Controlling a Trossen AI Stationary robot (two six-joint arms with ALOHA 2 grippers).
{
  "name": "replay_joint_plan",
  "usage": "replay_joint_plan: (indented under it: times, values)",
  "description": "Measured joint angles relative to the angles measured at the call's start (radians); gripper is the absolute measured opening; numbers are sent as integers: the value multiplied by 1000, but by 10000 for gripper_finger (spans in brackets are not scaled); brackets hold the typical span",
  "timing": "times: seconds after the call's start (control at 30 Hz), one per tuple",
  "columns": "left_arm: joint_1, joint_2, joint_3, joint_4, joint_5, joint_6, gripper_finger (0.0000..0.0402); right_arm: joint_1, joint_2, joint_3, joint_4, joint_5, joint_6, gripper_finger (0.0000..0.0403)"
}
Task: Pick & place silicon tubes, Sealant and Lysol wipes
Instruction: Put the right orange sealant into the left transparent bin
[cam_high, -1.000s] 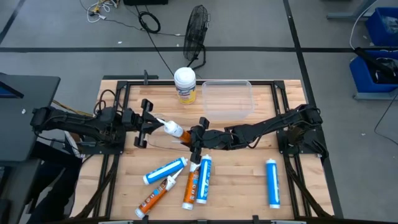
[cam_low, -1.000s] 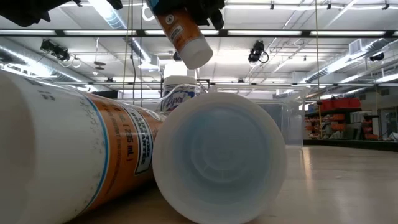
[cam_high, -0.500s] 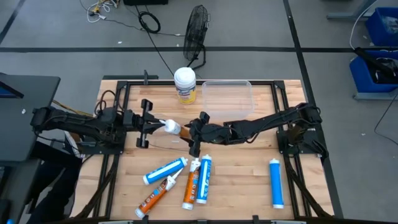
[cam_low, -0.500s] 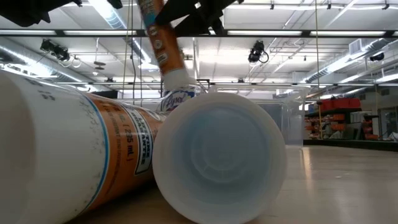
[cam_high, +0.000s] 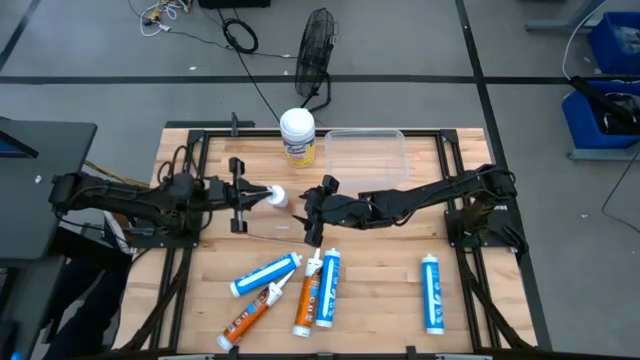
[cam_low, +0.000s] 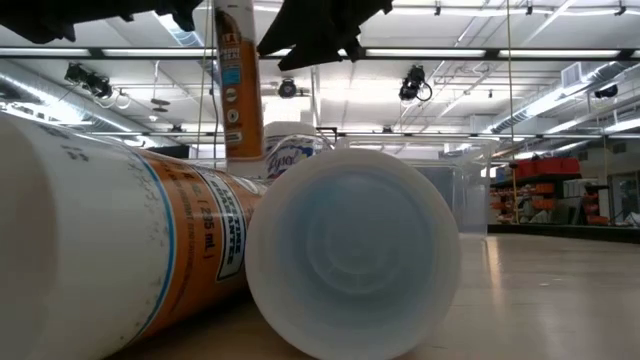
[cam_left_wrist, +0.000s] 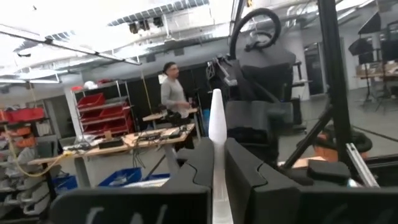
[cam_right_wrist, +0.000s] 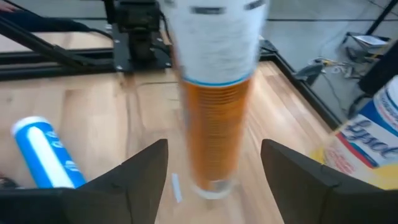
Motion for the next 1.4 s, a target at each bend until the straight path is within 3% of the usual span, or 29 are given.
replay_joint_plan:
  times: [0.47,0.67,1.0,1.4]
  values:
    - [87,0,-3,-79,1,-39,16,56,-35,1,-96,80,18,261]
    - [151,58,-3,-64,87,-101,16,106,-102,1,-133,155,26,261]
    - [201,300,-3,216,189,-166,15,177,-145,1,-180,261,29,261]
    - [231,533,-2,473,217,-224,14,193,-147,1,-195,262,48,261]
